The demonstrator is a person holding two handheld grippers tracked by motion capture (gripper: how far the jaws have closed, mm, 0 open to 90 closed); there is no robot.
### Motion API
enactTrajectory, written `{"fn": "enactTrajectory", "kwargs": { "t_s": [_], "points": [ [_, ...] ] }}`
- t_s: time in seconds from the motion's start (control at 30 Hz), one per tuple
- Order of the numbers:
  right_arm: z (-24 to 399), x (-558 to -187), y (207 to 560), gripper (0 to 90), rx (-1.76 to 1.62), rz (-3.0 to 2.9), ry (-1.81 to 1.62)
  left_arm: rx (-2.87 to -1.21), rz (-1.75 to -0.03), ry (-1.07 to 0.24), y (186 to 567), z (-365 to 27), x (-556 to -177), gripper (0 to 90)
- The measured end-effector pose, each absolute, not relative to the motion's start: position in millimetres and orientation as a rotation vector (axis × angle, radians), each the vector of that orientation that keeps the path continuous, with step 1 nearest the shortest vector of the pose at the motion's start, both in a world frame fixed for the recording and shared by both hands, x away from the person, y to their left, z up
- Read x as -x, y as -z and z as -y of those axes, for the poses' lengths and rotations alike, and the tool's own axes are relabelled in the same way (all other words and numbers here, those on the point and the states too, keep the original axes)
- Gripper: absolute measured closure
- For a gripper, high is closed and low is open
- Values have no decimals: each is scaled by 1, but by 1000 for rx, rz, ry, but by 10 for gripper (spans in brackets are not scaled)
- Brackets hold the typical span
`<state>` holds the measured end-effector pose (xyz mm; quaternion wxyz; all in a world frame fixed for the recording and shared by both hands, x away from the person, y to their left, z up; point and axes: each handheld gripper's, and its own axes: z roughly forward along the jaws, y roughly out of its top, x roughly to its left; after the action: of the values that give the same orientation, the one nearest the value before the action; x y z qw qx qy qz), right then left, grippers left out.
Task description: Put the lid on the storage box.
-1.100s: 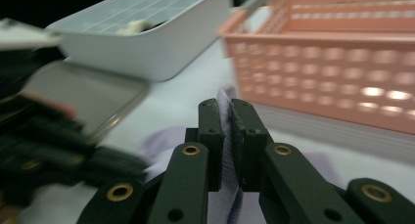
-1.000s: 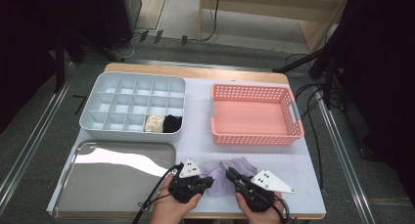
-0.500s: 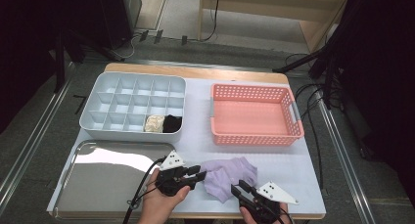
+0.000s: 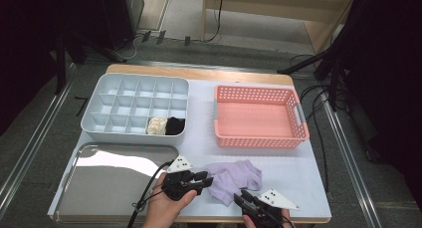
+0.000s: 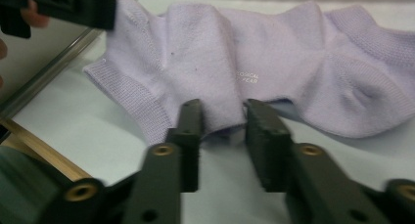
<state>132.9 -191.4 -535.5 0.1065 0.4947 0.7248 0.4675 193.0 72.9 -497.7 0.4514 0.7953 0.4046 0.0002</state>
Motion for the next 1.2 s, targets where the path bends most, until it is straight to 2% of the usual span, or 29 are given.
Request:
{"fn": "enactTrajectory", "kwargs": {
  "t_s": [0.07, 0.13, 0.33, 0.57, 0.6, 0.67, 0.73, 0.9, 1.07, 1.2],
  "points": [
    [192, -133, 536, 842, -1454, -2140, -1372, -1990, -988, -16, 498, -71, -191, 871],
    [192, -132, 534, 873, -1443, -2140, -1384, -1996, -963, -9, 497, -71, -190, 898],
    [194, -136, 520, 879, -1413, -2088, -1426, -2025, -920, 31, 495, -69, -186, 900],
    [189, -162, 510, 856, -1324, -2064, -1446, -2086, -847, 136, 502, -55, -179, 900],
    [187, -166, 513, 826, -1305, -2091, -1441, -2100, -832, 149, 503, -55, -179, 888],
    [184, -170, 519, 746, -1297, -2122, -1403, -2091, -816, 154, 503, -57, -180, 791],
    [188, -169, 521, 701, -1334, -2096, -1411, -2070, -827, 143, 501, -62, -182, 741],
    [204, -158, 520, 665, -1431, -2017, -1444, -1959, -928, 31, 495, -79, -190, 648],
    [201, -140, 524, 651, -1462, -2041, -1445, -1932, -955, 6, 494, -81, -190, 635],
    [181, -128, 519, 614, -1383, -2108, -1483, -1932, -984, -9, 496, -79, -192, 635]
  ]
}}
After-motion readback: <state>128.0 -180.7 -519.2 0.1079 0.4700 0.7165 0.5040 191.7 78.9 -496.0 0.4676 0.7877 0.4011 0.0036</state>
